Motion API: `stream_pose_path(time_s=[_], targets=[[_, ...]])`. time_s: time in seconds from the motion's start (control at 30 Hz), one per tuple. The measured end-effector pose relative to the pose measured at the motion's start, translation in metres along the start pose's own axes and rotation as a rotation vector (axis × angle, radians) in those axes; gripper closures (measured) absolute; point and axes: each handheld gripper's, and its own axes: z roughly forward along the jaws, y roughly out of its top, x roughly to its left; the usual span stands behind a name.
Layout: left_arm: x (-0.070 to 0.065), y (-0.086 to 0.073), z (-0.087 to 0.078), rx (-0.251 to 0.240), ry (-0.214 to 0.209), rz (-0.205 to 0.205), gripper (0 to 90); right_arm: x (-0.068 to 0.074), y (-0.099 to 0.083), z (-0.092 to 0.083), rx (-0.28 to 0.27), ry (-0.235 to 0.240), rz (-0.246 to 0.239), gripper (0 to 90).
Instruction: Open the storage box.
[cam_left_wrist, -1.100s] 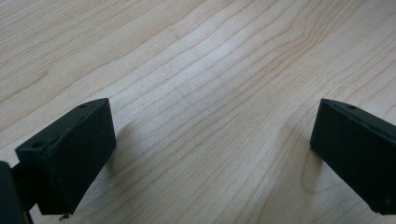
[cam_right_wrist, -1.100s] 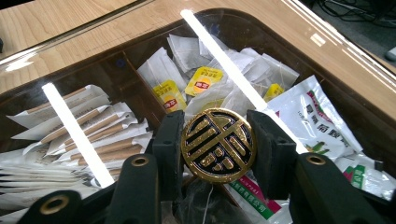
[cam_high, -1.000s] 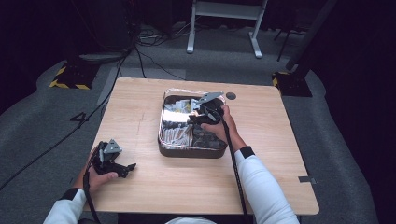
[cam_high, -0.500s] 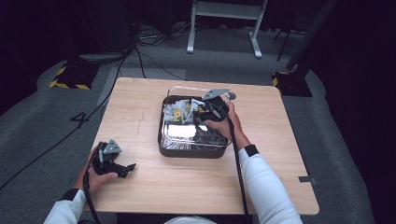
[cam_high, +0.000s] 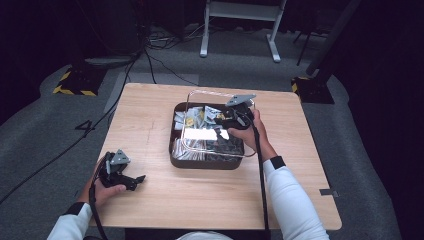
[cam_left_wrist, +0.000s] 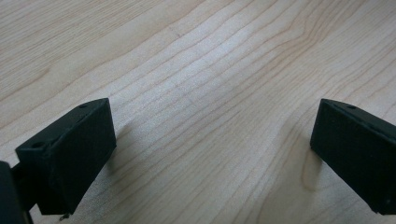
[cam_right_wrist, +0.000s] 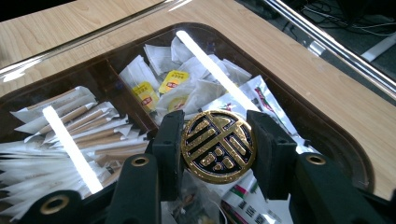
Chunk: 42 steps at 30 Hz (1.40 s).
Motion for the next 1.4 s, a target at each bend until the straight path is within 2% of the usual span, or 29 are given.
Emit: stream_pose_path(time_s=[0.27, 0.77, 1.23, 1.4], targets=[[0.000, 0.000, 0.000, 0.000, 0.000, 0.000, 0.5, -0.006, -0.011, -0.017, -0.007, -0.008, 0.014, 59.6], [0.001, 0.000, 0.000, -0.001, -0.002, 0.002, 0.2, -0.026, -0.036, -0.049, -0.015, -0.047, 0.042, 59.5], [0.000, 0.000, 0.000, 0.000, -0.002, -0.005, 0.3, -0.036, -0.059, -0.072, -0.022, -0.085, 0.054, 59.6], [0.001, 0.000, 0.000, 0.000, 0.000, 0.002, 0.2, -0.043, -0.070, -0.081, -0.022, -0.097, 0.081, 59.6]])
